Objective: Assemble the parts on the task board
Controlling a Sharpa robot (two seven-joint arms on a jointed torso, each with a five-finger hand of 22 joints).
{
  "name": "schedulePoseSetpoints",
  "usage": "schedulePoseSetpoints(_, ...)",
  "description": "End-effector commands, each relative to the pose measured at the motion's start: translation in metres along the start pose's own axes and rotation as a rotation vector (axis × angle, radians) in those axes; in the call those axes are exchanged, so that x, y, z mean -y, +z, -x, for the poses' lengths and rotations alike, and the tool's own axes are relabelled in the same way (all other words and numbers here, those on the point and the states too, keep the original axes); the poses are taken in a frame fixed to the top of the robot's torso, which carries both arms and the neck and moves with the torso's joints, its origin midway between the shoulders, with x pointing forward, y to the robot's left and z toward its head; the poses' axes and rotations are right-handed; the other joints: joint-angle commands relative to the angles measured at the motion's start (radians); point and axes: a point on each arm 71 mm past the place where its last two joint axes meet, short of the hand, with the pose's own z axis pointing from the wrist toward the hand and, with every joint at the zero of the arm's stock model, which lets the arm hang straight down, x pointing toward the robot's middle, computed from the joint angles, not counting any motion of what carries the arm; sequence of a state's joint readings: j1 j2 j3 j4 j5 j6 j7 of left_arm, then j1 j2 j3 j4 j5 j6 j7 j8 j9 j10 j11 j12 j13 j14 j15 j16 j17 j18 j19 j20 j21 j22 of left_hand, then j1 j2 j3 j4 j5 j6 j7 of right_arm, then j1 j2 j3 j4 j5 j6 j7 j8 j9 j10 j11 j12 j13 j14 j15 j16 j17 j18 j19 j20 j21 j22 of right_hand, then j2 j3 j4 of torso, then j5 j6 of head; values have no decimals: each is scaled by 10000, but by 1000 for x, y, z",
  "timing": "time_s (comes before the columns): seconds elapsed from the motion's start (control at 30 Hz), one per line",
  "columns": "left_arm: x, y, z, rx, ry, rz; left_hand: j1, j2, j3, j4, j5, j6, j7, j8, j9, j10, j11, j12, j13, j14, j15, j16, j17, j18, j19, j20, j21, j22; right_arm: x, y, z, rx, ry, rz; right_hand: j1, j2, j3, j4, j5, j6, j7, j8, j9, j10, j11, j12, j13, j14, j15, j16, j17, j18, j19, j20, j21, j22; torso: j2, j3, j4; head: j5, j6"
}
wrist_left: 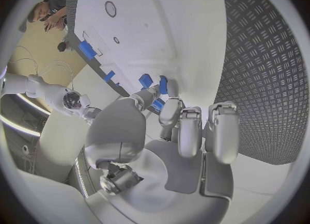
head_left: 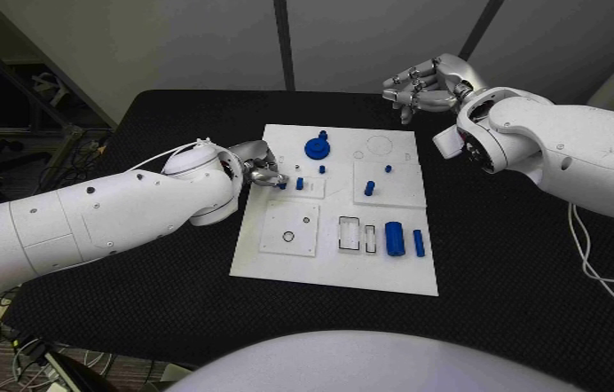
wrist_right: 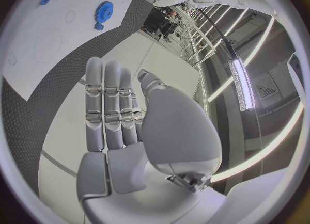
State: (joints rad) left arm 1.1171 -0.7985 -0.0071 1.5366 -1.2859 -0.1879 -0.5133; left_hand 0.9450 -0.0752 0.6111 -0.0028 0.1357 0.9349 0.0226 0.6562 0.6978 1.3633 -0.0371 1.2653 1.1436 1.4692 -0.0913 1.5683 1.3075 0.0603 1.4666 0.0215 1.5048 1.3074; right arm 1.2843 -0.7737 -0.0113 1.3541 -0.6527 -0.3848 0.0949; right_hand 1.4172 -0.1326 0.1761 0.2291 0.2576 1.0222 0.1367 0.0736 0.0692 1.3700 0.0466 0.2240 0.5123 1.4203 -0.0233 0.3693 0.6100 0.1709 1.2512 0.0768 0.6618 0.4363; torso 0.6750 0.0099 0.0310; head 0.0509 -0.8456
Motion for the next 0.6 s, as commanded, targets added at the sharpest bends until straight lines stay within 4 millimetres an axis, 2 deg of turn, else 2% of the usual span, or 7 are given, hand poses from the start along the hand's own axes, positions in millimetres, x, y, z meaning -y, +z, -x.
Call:
schedulePoseSetpoints(0.03, -5, 1, -6, -438, -160, 287, -281, -98, -391, 199, -44, 47, 43, 3, -53, -24, -38, -59, -19, 1016, -37, 24, 2633, -413, 730, -71, -33, 2016, -1, 0, 0, -28, 17, 76, -102, 9, -8, 76, 39, -91, 15, -3, 7, -42, 0, -68, 12, -25, 14, -46, 18, 113, -79, 27, -17, 13, -1, -1, -2, -5, -7)
schedulePoseSetpoints(0.1, -6, 1, -6, -434, -201, 309, -235, -34, -808, 318, -15, 38, 25, -4, -93, -31, -40, -42, -7, 1016, -49, 24, 2633, -413, 731, -70, -35, 2021, -1, 0, 0, -36, 17, 74, -107, 11, -11, 81, 41, -92, 15, -3, 7, -44, 1, -69, 14, -26, 15, -48, 20, 113, -81, 28, -18, 13, -3, -1, -4, 0, -17)
schedulePoseSetpoints(0.2, -6, 2, -6, -415, -246, 325, -201, 29, -1049, 401, -11, 50, 35, -3, -121, -36, -42, -35, -4, 1016, -46, 24, 2633, -413, 733, -78, -35, 2024, -1, 1, 1, -36, 15, 67, -115, 13, -14, 89, 43, -94, 15, -3, 7, -46, 3, -71, 17, -28, 16, -52, 22, 113, -83, 29, -19, 13, -1, -7, -2, 2, -26)
schedulePoseSetpoints(0.6, -6, 2, -6, -354, -345, 316, -146, 22, -1458, 501, -7, 74, 31, 5, -163, -22, -44, 0, 32, 1016, -47, 24, 2633, -418, 743, -81, -18, 2046, -1, 1, 1, -16, 8, 53, -145, 22, -27, 117, 48, -97, 18, -2, 7, -49, 6, -73, 28, -30, 20, -63, 28, 113, -90, 32, -22, 13, 1, -5, 2, -8, -17)
